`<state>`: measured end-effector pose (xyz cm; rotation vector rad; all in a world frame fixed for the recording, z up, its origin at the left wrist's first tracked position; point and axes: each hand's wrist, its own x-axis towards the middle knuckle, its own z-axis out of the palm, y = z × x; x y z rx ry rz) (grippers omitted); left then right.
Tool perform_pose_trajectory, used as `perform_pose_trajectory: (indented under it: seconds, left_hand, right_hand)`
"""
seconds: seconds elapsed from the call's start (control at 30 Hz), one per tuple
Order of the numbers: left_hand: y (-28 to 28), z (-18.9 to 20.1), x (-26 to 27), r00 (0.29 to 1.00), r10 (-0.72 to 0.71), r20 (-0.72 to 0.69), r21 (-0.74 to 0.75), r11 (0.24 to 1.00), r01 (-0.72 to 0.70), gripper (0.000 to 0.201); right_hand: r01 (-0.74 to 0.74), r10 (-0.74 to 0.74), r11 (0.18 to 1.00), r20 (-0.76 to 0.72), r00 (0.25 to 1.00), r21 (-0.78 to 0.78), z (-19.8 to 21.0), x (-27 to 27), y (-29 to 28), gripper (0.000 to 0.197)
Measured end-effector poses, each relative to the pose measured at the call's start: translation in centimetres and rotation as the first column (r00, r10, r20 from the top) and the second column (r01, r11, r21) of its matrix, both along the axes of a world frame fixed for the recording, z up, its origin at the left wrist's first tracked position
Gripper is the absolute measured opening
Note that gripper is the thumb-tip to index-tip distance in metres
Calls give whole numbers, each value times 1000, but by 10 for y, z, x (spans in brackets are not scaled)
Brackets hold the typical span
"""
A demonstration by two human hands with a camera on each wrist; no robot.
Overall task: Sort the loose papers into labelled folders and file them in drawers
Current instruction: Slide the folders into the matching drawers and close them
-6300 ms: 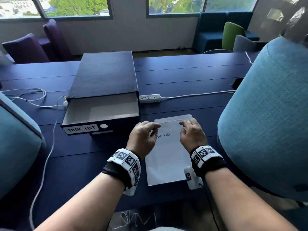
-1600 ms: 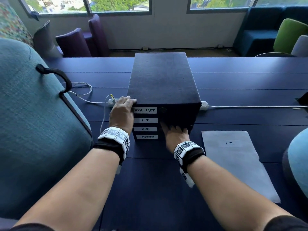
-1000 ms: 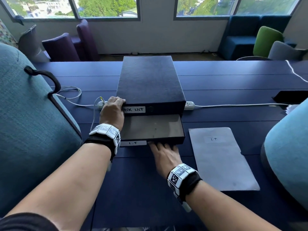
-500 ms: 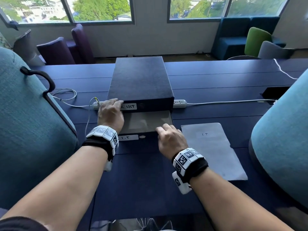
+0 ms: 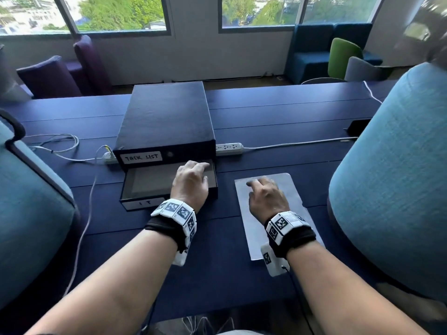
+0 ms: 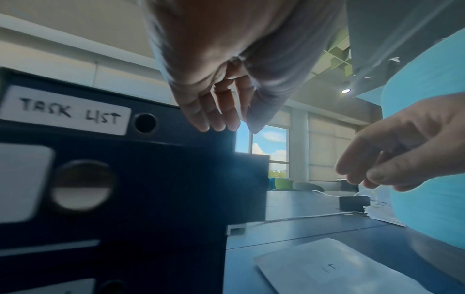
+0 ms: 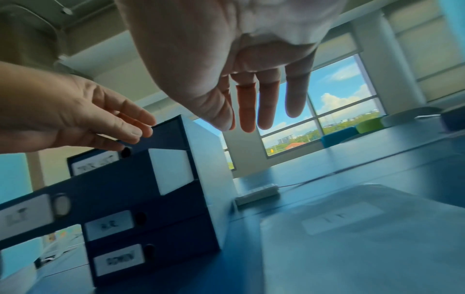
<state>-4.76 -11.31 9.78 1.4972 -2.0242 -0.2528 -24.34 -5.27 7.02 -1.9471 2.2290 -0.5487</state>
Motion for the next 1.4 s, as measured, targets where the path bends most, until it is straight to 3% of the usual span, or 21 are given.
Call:
perform_pose_trajectory:
  seconds: [0.27,0.37,0.57,0.73,0.83,0.93,1.13,1.23,1.4]
  left_hand:
    - [15,-24,-76,983,-159,-92,82,983,167,32]
    - [23,-41,-96,975,-170,-144,198,960,197,30]
    - [32,-91,-110,994,-86,-73,521,846,111,34]
    - [31,-122,-112,997,-38,65,685,728,-17,44]
    - [31,-133,-114,992,-12,128,732,675,-87,30]
    - [30,-138,-116,993,46,113,753,647,-115,15]
    - [34,-139,-120,984,175,-31,819,569,-75,35]
    - [40,-131,-127,963,236,-133,822,568,-25,42]
    - [46,-103,-128,937,231,-262,743,668,43,36]
  right_hand:
    - [156,-158,979,4,987,130,-34,-74,15,36]
    - [214,-221,949,1,975,233,-52,-98,22,36]
    - [276,-301,873,0,953,402,-94,-126,35,40]
    - [290,-332,818,-4,943,497,-119,-134,36,68]
    - [274,-292,795,-54,955,540,-128,-135,37,74]
    - [253,-238,798,-100,966,547,-132,-134,38,76]
    - [240,-194,800,-141,971,550,-137,-135,40,80]
    - [231,-204,807,-111,973,544,-136,-137,41,80]
    - [219,-307,836,98,947,504,-127,-140,34,82]
